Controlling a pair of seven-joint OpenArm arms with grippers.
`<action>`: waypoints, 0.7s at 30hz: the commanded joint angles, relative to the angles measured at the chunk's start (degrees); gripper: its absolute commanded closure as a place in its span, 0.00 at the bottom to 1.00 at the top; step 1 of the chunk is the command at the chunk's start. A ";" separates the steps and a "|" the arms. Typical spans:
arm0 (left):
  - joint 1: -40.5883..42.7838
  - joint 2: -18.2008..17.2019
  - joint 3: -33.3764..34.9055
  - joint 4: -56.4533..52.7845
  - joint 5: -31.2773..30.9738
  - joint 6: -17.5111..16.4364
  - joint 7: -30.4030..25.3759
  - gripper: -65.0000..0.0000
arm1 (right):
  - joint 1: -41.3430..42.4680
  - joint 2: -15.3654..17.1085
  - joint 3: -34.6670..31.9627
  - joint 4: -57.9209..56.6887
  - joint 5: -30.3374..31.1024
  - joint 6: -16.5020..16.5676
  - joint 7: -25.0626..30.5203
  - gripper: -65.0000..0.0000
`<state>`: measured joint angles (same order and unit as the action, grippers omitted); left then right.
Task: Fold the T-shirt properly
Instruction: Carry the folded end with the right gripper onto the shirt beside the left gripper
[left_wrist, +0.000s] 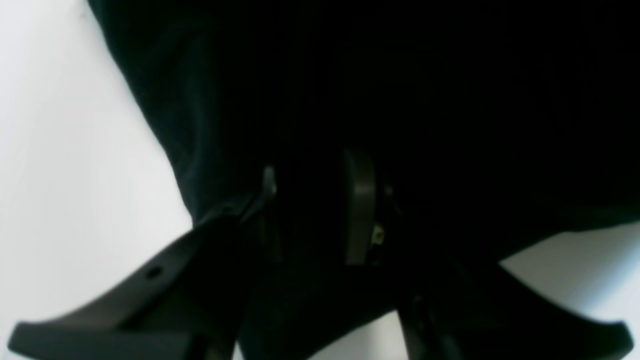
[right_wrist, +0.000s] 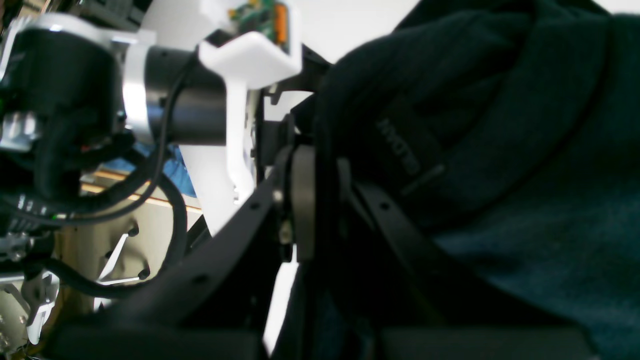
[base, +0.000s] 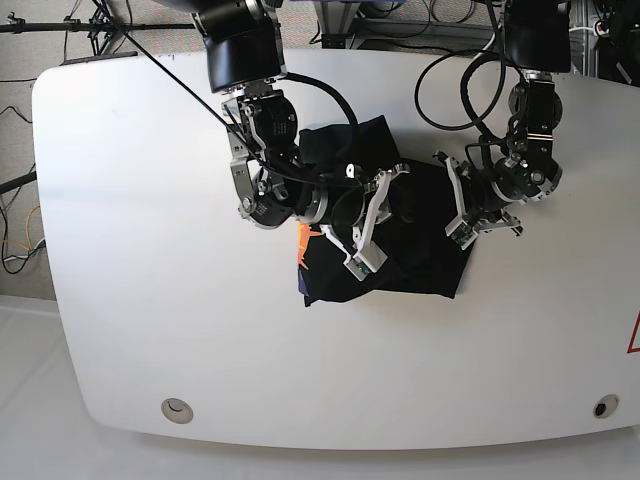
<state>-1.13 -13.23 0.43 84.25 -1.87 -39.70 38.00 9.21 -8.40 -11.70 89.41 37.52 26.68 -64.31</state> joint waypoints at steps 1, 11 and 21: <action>-0.36 -0.16 0.15 0.42 0.58 -0.30 0.81 0.78 | 1.52 -0.60 -0.64 0.93 1.39 -0.56 1.34 0.99; -0.72 0.00 0.21 0.44 0.86 -0.30 0.55 0.78 | 1.37 -0.60 -6.02 -1.49 1.58 -2.33 3.19 0.99; -0.71 0.01 0.12 0.49 1.49 -0.30 -0.16 0.77 | 1.72 -0.60 -11.86 -1.45 2.35 -5.02 6.27 0.98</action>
<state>-1.26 -13.21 0.43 84.25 -1.10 -39.90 37.47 9.56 -7.97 -23.27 86.89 36.53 20.56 -59.72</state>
